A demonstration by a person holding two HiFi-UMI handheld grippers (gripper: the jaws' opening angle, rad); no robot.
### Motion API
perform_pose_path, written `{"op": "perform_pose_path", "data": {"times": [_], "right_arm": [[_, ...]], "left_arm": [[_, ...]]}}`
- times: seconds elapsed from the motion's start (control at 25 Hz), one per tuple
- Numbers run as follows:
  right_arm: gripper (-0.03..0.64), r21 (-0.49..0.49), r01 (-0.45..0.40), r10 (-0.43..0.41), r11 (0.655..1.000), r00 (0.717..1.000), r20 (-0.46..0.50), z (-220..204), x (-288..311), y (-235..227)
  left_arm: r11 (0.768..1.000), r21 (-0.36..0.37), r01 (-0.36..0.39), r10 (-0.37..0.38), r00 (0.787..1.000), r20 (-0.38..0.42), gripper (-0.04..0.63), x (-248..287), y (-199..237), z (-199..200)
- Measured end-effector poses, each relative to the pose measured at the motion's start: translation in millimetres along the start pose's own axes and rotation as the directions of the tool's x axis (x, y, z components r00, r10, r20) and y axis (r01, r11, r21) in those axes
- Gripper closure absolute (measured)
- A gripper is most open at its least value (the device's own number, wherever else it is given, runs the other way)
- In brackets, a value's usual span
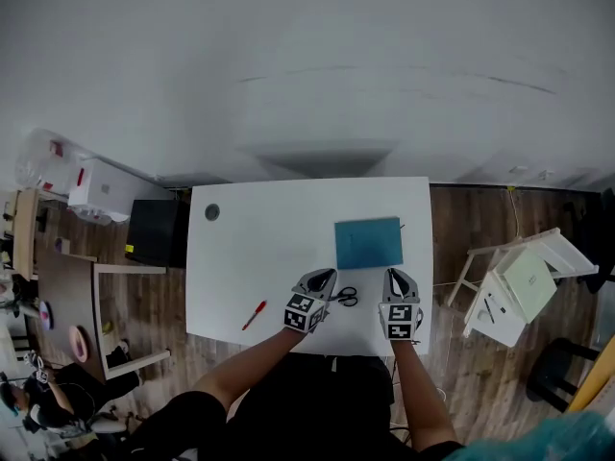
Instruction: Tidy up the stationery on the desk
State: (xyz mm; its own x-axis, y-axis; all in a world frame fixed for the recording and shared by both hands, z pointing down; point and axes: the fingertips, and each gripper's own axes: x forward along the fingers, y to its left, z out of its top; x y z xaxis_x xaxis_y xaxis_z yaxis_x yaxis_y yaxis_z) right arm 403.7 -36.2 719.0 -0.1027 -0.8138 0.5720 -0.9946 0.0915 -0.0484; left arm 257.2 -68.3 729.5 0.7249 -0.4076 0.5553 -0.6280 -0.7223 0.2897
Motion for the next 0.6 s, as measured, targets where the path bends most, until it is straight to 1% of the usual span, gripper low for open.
{"op": "perform_pose_path", "data": {"times": [0.16,0.36,0.4,0.52,0.6], "right_arm": [[0.581,0.045,0.009,-0.007,0.999,0.999,-0.037,-13,25,-28],[0.581,0.100,-0.015,0.026,0.995,0.994,-0.108,-32,52,-43],[0.581,0.101,-0.020,0.032,0.995,0.992,-0.123,-36,56,-46],[0.580,0.115,-0.026,0.045,0.993,0.986,-0.162,-48,67,-55],[0.569,0.139,-0.024,0.051,0.990,0.980,-0.192,-57,72,-59]], "left_arm": [[0.999,-0.021,-0.031,0.030,0.998,-0.062,0.580,22,14,-12],[0.998,-0.070,0.007,-0.017,0.988,-0.153,0.577,42,20,-36],[0.997,-0.079,0.010,-0.023,0.985,-0.169,0.567,47,21,-41],[0.995,-0.102,0.020,-0.042,0.975,-0.217,0.487,59,24,-52],[0.992,-0.123,0.017,-0.047,0.968,-0.245,0.469,66,27,-60]]}}
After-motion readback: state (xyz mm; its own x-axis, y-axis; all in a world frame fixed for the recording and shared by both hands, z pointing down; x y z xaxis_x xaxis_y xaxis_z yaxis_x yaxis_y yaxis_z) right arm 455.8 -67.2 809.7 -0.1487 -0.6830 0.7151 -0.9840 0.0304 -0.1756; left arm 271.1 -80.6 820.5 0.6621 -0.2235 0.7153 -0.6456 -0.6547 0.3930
